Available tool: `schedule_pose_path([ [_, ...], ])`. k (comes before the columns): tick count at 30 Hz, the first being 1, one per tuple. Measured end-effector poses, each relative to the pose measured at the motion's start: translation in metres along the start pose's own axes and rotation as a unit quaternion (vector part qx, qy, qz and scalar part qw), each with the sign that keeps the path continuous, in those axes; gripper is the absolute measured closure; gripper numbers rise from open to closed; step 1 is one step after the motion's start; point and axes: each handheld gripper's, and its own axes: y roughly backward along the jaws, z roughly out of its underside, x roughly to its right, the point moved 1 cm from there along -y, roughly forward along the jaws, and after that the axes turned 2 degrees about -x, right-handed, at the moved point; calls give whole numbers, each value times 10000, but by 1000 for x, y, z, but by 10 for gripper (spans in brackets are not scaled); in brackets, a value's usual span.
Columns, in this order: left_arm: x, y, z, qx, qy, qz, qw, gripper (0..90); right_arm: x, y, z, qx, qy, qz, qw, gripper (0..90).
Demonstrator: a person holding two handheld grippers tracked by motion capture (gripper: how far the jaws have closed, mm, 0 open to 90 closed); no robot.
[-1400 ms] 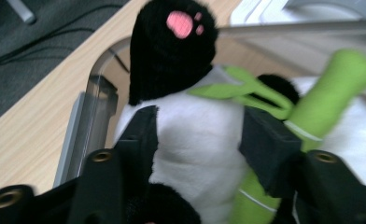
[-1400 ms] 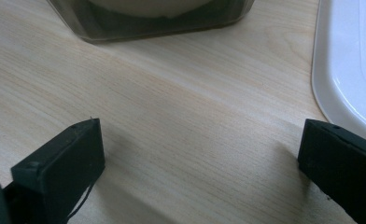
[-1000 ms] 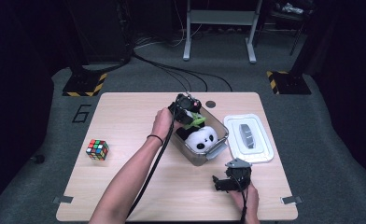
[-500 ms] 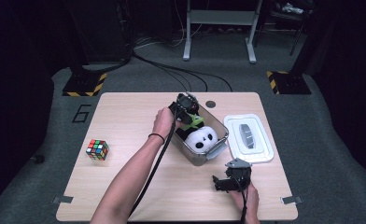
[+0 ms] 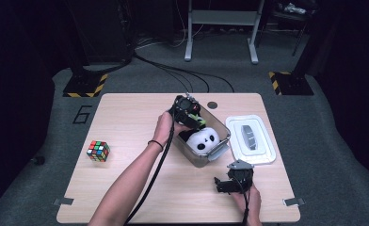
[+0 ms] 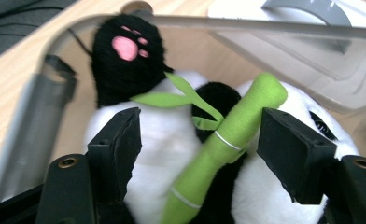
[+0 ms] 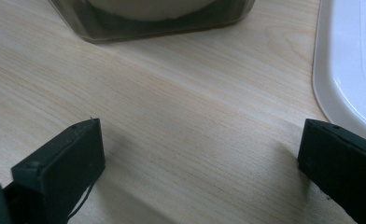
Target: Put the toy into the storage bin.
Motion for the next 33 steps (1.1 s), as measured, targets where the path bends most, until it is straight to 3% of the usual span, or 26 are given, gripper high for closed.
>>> schedule_pose_path([
  [3, 3, -9, 1, -166, 5, 14, 9999, 292, 0, 0, 0, 1, 5, -2, 10000, 0],
  [5, 4, -16, 1, -374, -92, -124, 9992, 300, 0, 0, 0, 1, 2, -2, 10000, 0],
  [10, 6, -23, 1, -515, -137, -300, 9981, 333, 0, 0, 0, 15, 17, 11, 10000, 0],
  [16, 4, -28, -1, -688, 45, -187, 9974, 359, 0, 0, 0, 12, 11, 9, 10000, 0],
  [19, 4, -30, -3, -823, 29, -190, 9964, 367, 0, 0, 0, 16, 15, 10, 10000, 0],
  [24, 1, -20, -2, -536, 81, -153, 9984, 357, 0, 0, 0, 31, -20, 14, 10000, 0],
  [31, -6, 16, 1, 135, 273, 9, 9995, 203, 0, 0, 0, 15, -29, 1, 10000, 0],
  [33, -8, 27, 3, 249, 261, -45, 9993, 173, 0, 0, 0, 19, -22, 7, 10000, 0],
])
